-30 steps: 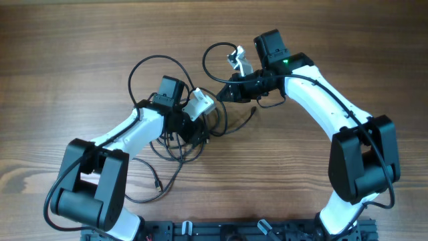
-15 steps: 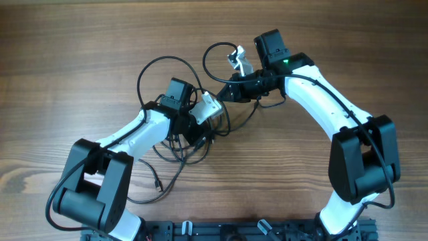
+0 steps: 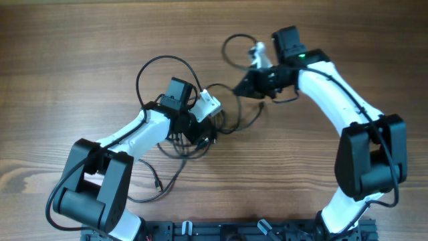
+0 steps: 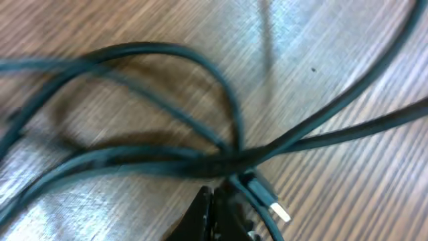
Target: Untangle cables
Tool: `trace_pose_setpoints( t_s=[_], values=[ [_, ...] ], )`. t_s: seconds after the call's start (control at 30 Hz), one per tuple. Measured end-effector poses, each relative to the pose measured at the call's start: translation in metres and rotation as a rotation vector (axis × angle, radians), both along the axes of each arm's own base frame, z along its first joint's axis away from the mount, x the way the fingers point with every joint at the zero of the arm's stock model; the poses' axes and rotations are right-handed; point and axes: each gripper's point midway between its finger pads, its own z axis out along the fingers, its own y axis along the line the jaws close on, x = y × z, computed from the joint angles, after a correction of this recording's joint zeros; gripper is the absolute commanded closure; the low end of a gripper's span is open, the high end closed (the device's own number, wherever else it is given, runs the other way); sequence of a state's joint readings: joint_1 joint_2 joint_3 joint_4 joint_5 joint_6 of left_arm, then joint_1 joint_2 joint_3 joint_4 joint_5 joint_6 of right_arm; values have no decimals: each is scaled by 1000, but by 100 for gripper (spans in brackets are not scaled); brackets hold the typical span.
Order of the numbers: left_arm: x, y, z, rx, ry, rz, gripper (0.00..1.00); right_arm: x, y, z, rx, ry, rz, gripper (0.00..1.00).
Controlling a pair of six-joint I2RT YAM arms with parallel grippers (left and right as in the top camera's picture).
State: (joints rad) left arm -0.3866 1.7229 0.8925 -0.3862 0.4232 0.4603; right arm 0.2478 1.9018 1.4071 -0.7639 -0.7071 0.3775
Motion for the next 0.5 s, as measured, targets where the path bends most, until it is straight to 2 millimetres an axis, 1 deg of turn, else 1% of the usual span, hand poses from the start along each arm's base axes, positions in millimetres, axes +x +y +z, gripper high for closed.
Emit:
trace_pose_setpoints(
  t_s=[0.1,0.17,0.23,0.33,0.43,0.47,0.5],
  values=[
    [2,1,0,4,5,29,96,7,-30,-17,-146,48,-132,94],
    [4,1,0,4,5,47,96,7,-41,-26,-239,70,-188,92],
    [6,1,0,2,5,62,96,8,-49,-32,-307,69,-225,92],
    [10,0,2,-8,-4,85,96,9,-56,-36,-366,62,-255,92],
    [17,-2,5,-26,-23,112,95,2,-63,-43,-407,85,-265,95],
    [19,-4,7,-35,-29,117,86,0,-64,-44,-410,93,-264,96],
    [20,-6,11,-51,-35,121,75,-1,-64,-45,-411,96,-261,96]
  ],
)
